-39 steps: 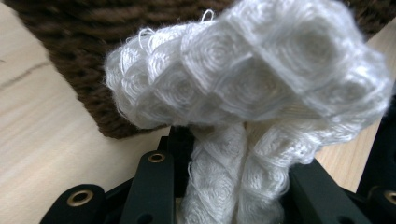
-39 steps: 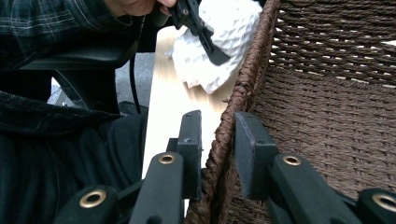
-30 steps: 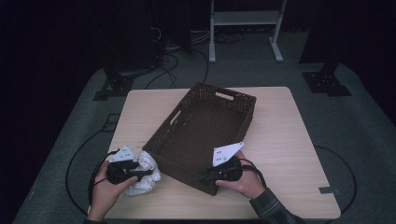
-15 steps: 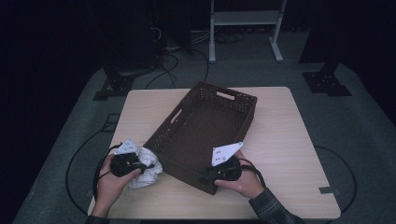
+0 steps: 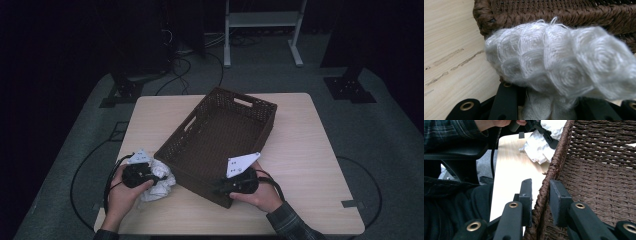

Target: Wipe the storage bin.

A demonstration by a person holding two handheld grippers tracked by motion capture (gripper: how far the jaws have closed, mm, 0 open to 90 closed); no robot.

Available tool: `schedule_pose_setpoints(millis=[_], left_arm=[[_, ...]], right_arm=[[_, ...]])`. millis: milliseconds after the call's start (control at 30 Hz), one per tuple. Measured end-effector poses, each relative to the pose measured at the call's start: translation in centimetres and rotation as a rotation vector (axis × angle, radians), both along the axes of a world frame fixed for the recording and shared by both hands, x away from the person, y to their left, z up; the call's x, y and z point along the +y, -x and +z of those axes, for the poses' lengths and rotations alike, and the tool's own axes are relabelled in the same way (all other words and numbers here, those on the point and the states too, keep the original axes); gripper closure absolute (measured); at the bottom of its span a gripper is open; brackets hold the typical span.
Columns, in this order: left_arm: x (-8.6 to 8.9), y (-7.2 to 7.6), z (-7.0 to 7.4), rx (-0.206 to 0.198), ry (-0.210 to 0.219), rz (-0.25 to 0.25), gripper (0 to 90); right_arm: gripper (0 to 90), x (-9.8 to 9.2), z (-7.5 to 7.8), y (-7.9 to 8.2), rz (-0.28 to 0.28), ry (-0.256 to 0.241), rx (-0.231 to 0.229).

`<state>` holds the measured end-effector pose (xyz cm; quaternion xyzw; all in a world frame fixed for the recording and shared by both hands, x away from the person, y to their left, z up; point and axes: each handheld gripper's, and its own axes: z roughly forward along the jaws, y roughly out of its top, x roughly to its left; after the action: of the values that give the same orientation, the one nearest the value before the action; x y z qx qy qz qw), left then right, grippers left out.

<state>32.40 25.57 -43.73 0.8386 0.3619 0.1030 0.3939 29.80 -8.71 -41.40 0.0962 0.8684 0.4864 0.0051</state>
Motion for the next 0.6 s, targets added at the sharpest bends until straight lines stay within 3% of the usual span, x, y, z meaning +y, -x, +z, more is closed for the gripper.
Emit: schedule_pose_setpoints(millis=[367,400,467,600], left_arm=[[-0.7,-0.8,-0.4,0.011,0.027,0.002,67.9],[-0.8,-0.9,-0.5,0.022,0.019,0.001,68.2],[-1.4,-1.0,-1.4,0.045,-0.042,-0.010,68.4],[-1.7,-1.3,-2.0,0.066,-0.048,-0.017,68.2]], right_arm=[[72.3,-0.3,0.1,0.1,-0.027,0.007,-0.011],[72.2,-0.4,0.1,0.1,-0.028,0.007,-0.013],[72.3,-0.5,0.0,0.0,-0.028,0.004,-0.010],[72.4,-0.6,0.0,0.0,-0.028,0.002,-0.008]])
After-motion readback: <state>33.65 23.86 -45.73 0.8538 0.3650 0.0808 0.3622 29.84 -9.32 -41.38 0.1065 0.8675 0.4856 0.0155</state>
